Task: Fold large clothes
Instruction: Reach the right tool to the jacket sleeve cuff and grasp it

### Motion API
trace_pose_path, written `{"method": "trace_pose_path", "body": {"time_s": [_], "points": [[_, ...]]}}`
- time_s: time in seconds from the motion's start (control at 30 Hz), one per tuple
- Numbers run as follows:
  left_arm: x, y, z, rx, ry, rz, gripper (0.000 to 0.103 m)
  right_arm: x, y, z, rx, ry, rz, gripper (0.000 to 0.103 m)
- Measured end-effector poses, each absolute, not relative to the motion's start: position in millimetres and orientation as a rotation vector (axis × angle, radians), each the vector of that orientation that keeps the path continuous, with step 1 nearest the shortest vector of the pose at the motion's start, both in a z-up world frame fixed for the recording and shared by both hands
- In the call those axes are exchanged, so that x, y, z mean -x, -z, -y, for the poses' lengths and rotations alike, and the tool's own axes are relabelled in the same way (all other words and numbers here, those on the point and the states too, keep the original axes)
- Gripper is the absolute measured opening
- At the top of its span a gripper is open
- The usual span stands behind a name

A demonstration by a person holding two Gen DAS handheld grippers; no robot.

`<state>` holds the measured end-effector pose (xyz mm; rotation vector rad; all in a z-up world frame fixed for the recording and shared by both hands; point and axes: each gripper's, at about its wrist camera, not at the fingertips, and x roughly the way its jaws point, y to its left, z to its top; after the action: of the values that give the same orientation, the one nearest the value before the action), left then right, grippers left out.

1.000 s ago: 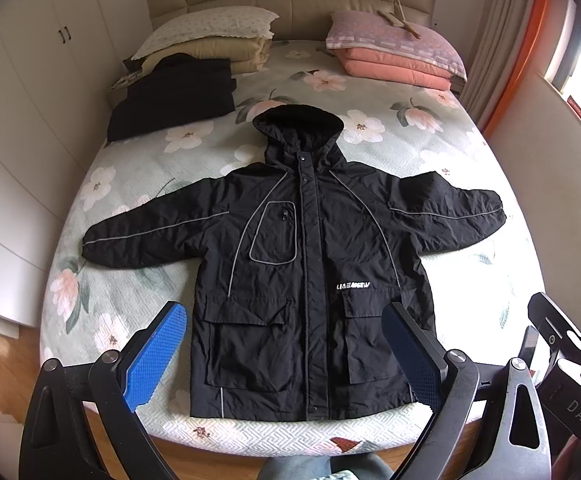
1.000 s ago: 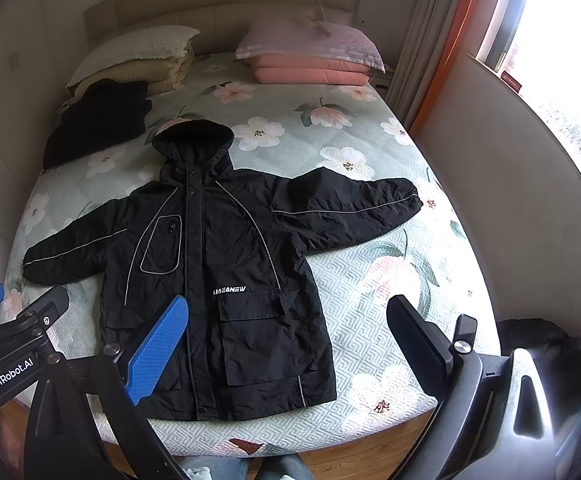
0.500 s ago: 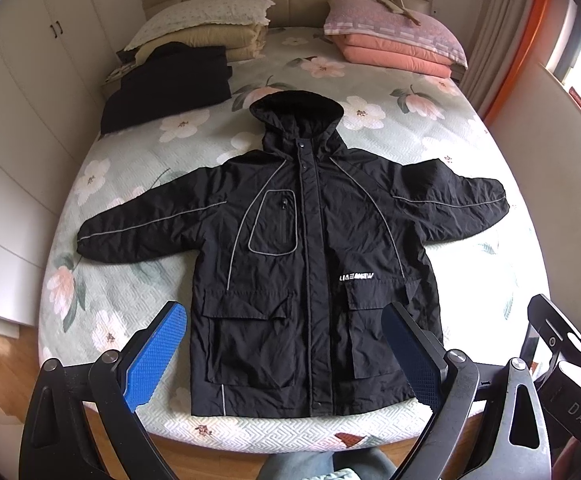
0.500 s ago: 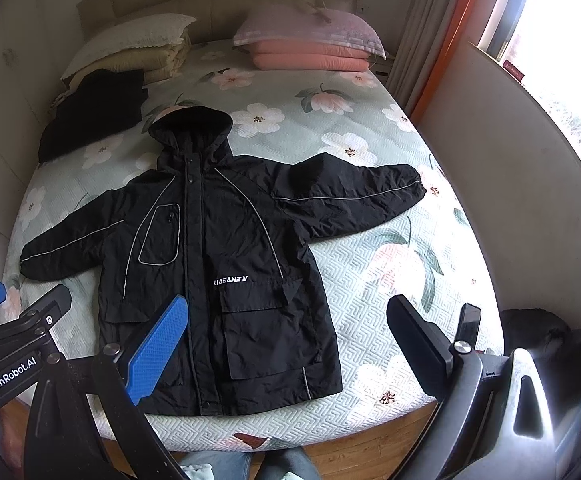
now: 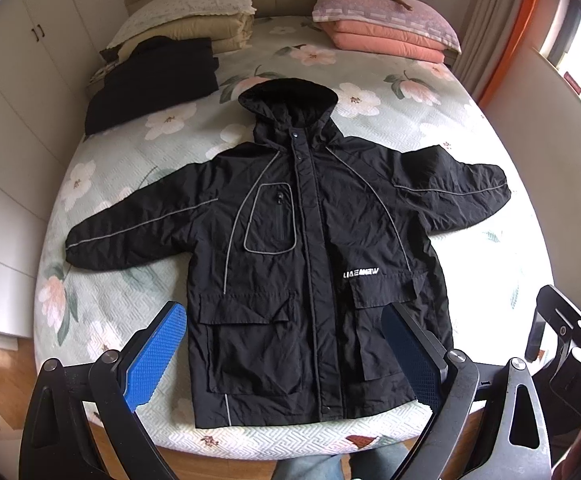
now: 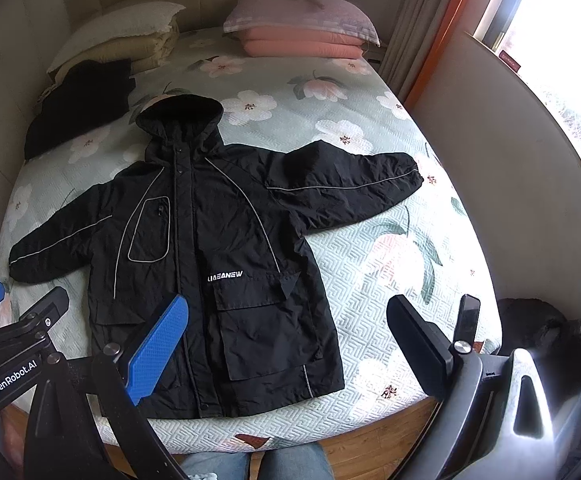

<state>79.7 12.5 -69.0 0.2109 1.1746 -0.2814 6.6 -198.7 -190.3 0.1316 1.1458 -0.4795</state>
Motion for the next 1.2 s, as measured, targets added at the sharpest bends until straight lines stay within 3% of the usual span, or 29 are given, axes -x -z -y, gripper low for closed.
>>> {"method": "trace_pose_path", "body": {"time_s": [0.33, 0.7, 1.07, 1.2], "points": [[-94, 89, 16, -0.150, 0.248, -1.219, 0.099, -25, 217, 260, -0.125, 0.450, -1.176, 0.100], [-122, 112, 148, -0.160, 0.193, -1.146, 0.099, -55, 254, 480, -0.174, 0.499, -1.118, 0.099], [-163, 202, 281, -0.181, 0.225, -1.041, 0.099, -99, 379, 701, -0.438, 0.436, -1.044, 0.097], [-175, 242, 309, -0.188, 0.254, -1.025, 0.099, -113, 448, 760, -0.590, 0.415, -1.053, 0.088]]}}
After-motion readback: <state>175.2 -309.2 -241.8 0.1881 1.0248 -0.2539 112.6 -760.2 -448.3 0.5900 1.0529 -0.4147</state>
